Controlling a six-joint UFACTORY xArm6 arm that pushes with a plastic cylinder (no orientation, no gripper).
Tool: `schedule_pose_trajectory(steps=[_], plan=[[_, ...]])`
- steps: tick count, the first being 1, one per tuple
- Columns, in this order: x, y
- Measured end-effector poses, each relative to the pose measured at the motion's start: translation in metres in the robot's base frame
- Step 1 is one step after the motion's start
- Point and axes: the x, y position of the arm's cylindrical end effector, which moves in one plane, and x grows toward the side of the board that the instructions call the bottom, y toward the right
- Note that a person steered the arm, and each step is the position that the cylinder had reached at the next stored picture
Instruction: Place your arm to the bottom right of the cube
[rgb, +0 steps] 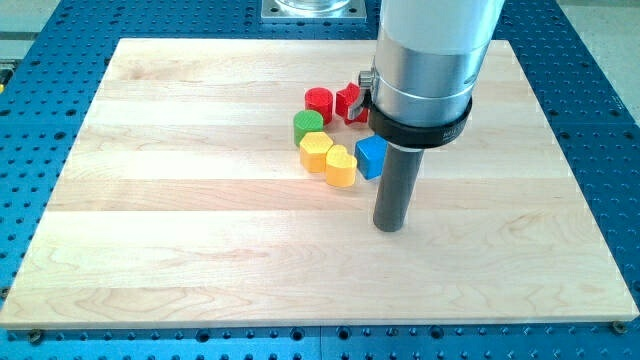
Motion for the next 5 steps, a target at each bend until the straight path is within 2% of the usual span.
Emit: schedule_pose_trajectory(steps=[5], plan=[[-0.007,0.017]])
